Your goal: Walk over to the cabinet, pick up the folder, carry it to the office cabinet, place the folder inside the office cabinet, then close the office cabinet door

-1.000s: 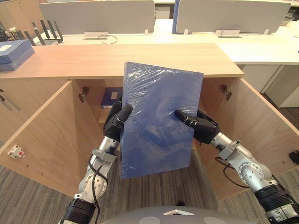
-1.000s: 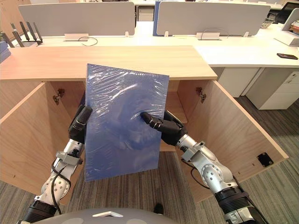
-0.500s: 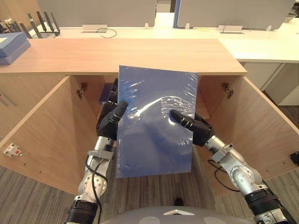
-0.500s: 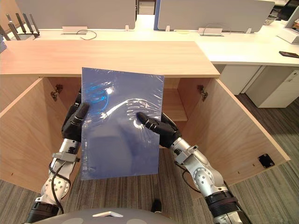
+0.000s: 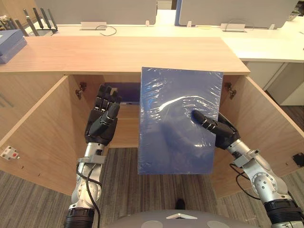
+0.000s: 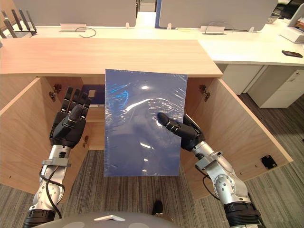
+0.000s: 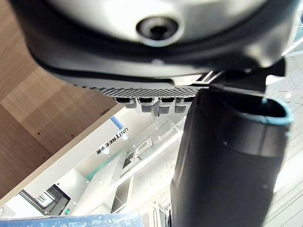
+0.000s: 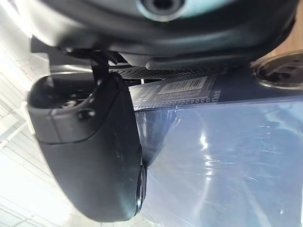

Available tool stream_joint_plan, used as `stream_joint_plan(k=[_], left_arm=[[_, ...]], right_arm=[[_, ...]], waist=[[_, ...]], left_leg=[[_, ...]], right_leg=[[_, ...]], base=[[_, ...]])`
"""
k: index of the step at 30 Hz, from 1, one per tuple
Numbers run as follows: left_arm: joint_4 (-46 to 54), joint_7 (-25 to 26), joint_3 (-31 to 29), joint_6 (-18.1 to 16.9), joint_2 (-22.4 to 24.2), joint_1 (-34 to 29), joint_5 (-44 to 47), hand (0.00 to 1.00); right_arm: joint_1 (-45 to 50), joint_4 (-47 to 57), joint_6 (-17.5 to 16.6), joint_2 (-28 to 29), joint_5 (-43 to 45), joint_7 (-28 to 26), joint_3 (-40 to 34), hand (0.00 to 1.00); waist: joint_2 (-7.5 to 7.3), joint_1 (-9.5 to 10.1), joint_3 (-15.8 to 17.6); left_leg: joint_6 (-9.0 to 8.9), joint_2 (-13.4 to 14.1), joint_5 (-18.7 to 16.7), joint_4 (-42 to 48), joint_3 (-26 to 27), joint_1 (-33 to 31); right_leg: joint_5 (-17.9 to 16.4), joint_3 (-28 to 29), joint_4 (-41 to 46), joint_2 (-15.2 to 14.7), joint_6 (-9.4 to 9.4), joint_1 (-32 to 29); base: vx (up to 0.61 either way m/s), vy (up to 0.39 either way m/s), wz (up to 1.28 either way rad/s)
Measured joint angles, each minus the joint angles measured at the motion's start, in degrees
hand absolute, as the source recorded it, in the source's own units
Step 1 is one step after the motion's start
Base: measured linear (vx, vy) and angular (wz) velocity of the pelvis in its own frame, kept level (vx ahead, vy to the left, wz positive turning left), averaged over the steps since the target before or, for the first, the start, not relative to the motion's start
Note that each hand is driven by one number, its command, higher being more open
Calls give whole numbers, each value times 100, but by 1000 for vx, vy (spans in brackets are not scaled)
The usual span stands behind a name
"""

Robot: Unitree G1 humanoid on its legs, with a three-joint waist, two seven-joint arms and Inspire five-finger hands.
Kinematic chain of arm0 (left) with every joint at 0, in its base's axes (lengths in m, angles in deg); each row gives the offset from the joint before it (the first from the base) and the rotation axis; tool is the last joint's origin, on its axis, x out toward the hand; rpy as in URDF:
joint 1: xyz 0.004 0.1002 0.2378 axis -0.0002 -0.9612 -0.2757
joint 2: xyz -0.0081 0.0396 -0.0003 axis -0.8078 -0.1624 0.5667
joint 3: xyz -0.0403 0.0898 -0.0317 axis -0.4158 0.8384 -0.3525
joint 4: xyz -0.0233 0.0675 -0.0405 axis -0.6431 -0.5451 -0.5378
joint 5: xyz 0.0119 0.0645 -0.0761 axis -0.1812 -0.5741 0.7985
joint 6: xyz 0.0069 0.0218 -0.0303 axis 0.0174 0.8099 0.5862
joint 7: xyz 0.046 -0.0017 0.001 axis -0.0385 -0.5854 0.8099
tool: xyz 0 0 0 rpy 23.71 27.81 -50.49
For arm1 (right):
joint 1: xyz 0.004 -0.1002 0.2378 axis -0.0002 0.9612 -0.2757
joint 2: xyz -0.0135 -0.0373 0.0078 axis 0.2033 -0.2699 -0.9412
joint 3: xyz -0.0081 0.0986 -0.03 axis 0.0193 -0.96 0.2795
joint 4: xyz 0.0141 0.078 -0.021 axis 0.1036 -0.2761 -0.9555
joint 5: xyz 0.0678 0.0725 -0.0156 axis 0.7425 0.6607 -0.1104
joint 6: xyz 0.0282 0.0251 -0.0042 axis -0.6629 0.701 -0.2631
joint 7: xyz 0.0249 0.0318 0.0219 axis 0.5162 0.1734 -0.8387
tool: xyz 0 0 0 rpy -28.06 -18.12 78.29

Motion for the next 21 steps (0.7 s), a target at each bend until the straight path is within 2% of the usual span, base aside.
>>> stream_joint_plan(k=[6, 12, 16, 21], left_arm=[[-3, 15, -81, 0, 3, 0, -124, 100], [-235, 56, -561, -56, 10, -27, -360, 100], [-546, 21, -761, -50, 11, -375, -706, 100], [-1509, -83, -1207, 59, 53, -981, -1038, 100]], right_arm=[[118, 0, 63, -19, 0, -97, -49, 0], [130, 0, 73, -19, -3, -146, -202, 0], [239, 0, 73, -19, -14, -175, -414, 0], [525, 0, 76, 49, -181, -189, -780, 0]], waist=[[-8, -37, 72], [-5, -113, 74], [-1, -128, 76], [23, -114, 82]], left_leg=[[-14, 23, -11, -2, 78, 46], [-27, 45, -26, -9, 159, 114], [-22, 44, -35, -26, 170, 138], [-23, 43, -32, -75, 163, 152]], right_leg=[[0, 81, -1, 32, 0, -1], [1, 170, 0, 60, -1, 3], [0, 177, -4, 62, 0, 20], [-13, 165, -28, 60, 5, 19]], base=[[-41, 19, -7], [-26, 22, -8], [-23, 20, -1], [-21, 15, 0]])
